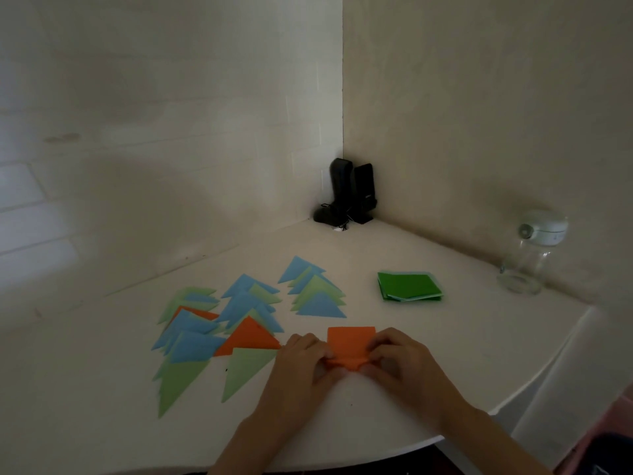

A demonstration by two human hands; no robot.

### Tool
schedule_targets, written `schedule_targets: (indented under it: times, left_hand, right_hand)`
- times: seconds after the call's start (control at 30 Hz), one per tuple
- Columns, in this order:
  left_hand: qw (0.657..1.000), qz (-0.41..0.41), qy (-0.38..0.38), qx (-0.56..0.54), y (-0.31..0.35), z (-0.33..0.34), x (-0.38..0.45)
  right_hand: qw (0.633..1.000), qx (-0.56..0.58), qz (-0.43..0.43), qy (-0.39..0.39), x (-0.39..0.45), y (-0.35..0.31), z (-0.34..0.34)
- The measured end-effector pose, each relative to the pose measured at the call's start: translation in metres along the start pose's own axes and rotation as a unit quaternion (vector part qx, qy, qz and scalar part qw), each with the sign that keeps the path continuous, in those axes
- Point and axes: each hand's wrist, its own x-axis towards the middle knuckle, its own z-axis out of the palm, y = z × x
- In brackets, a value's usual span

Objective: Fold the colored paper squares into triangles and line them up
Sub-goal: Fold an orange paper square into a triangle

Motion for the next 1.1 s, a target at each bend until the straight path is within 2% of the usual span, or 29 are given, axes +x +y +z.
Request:
schedule_targets:
  times: [0.17, 0.37, 0.43, 0.5, 0.67, 0.87, 1.1]
  left_hand:
    - [0.995, -0.083, 0.041, -0.022, -0.003, 0.005, 0.001]
    - [0.989, -0.084, 0.062, 0.102, 0.002, 0.016, 0.006]
    - [0.984, -0.095, 0.042, 0.142, 0.006, 0.017, 0.008]
    - [0.984, -0.135, 0.006, 0.120, 0.007, 0.017, 0.009]
    - [0.983, -0.168, -0.020, 0.070, 0.007, 0.010, 0.013]
    - [0.989, -0.147, -0.007, -0.025, -0.003, 0.005, 0.013]
    - [0.990, -0.134, -0.037, -0.035, -0.001, -0.002, 0.013]
  right_hand:
    - [0.998, -0.032, 0.045, 0.026, -0.001, 0.001, 0.004]
    - [0.996, -0.070, 0.049, 0.033, 0.003, 0.000, 0.011]
    - [0.995, -0.078, 0.057, 0.026, 0.006, -0.001, 0.012]
    - [0.995, -0.067, 0.070, 0.016, 0.008, -0.002, 0.012]
    - [0.994, 0.017, 0.105, -0.002, 0.013, -0.003, 0.006]
    - [0.986, 0.063, 0.137, -0.072, 0.016, -0.008, -0.009]
    - [0.980, 0.045, 0.154, -0.122, 0.018, -0.003, -0.020]
